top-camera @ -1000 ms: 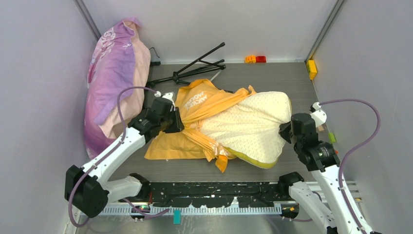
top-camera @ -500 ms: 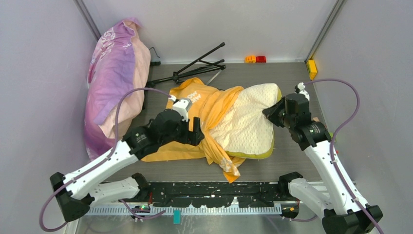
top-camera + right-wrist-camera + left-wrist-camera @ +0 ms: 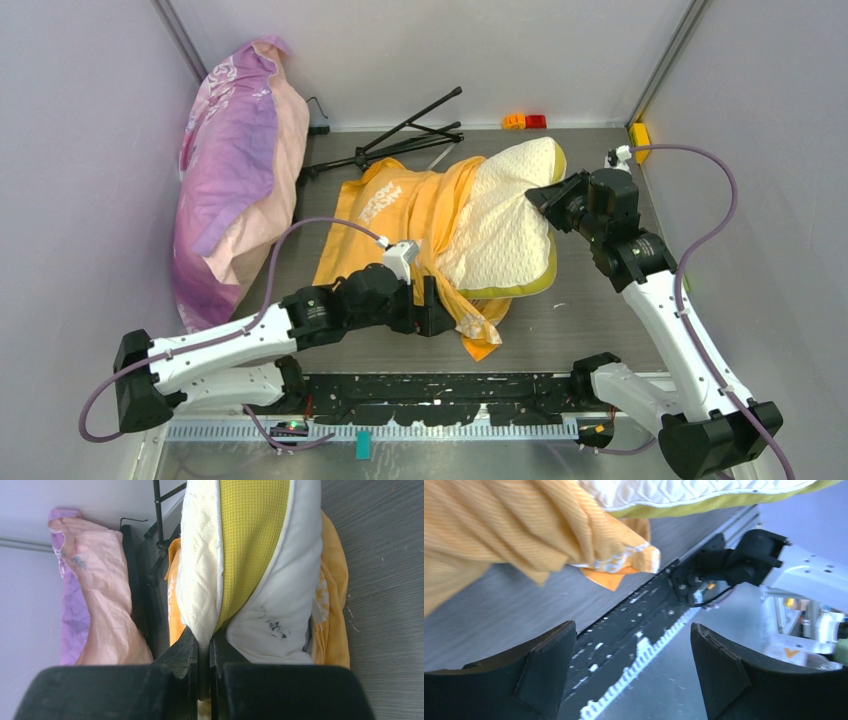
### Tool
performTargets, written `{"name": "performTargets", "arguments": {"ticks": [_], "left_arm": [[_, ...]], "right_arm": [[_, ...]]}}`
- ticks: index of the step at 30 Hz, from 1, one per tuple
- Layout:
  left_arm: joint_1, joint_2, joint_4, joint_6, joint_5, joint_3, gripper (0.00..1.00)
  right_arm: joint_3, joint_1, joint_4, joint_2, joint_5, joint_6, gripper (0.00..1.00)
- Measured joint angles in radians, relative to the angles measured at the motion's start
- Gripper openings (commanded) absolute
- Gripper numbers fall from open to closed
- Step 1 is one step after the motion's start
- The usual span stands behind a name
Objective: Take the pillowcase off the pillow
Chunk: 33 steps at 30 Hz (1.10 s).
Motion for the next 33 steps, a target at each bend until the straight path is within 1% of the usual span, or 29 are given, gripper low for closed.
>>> {"name": "performTargets", "arguments": {"ticks": [3,5,9,14,15,17,19,22,24,25,27,30,32,33], "left_arm": [[-0.013,0.009,0.091,-0.068,0.013,-0.047,0.92],[-0.016,0.015,0.138,-0.113,-0.002,-0.085,0.93],[-0.015,0.05,0.206,-0.182,-0.071,-0.145,0.94],[-0.013,0.13,0.305,-0.208,-0.171,-0.173,0.94],[-0.007,0.144,0.322,-0.207,-0.187,-0.173,0.91],[0.008,0.163,0.34,-0.206,-0.21,-0.173,0.83],[0.055,0.171,0.335,-0.198,-0.228,-0.172,0.72],[0.148,0.165,0.297,-0.171,-0.236,-0.172,0.55],[0.208,0.138,0.245,-0.143,-0.268,-0.175,0.44],[0.228,0.112,0.216,-0.128,-0.293,-0.179,0.4],[0.252,0.044,0.153,-0.092,-0.357,-0.193,0.36],[0.265,-0.074,0.063,-0.044,-0.455,-0.208,0.31],[0.274,-0.15,0.003,-0.006,-0.526,-0.211,0.31],[0.28,-0.182,-0.024,0.013,-0.558,-0.211,0.34]], "right_arm": [[0.0,0.0,0.001,-0.003,-0.01,0.005,0.0],[0.0,0.0,0.0,-0.013,-0.014,0.006,0.0],[0.0,0.0,-0.005,-0.047,-0.016,0.005,0.0],[0.003,0.0,-0.031,-0.1,-0.009,-0.016,0.0],[0.01,0.0,-0.044,-0.107,-0.008,-0.027,0.0],[0.026,0.0,-0.071,-0.116,-0.001,-0.047,0.0],[0.044,0.0,-0.11,-0.13,0.027,-0.08,0.0],[0.072,0.0,-0.188,-0.148,0.081,-0.126,0.0],[0.11,0.0,-0.265,-0.143,0.128,-0.158,0.0],[0.123,0.0,-0.286,-0.139,0.147,-0.171,0.0],[0.157,0.001,-0.341,-0.125,0.214,-0.205,0.0],[0.16,0.001,-0.374,-0.119,0.283,-0.225,0.0],[0.154,0.001,-0.389,-0.117,0.338,-0.234,0.0],[0.15,0.001,-0.389,-0.116,0.359,-0.237,0.0]]}}
